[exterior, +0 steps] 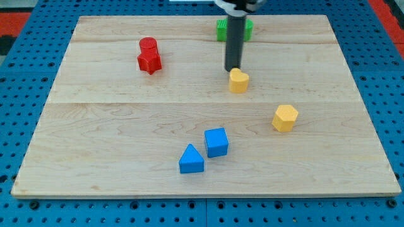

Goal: Push the yellow heart into the yellow hexagon

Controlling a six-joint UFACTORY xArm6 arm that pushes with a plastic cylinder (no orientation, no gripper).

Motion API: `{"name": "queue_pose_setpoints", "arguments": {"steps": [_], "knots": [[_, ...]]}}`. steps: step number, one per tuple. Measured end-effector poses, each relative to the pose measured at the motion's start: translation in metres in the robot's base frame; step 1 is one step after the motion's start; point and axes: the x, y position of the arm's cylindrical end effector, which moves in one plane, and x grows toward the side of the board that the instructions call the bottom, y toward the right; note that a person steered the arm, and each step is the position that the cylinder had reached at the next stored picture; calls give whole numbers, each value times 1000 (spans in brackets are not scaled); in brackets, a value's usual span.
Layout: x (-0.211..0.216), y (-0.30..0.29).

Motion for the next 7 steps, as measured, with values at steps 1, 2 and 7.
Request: {"name": "queue_pose_setpoints", "arguments": {"steps": [1,2,7], "knots": [[13,18],[-29,6],[-5,-16]]}}
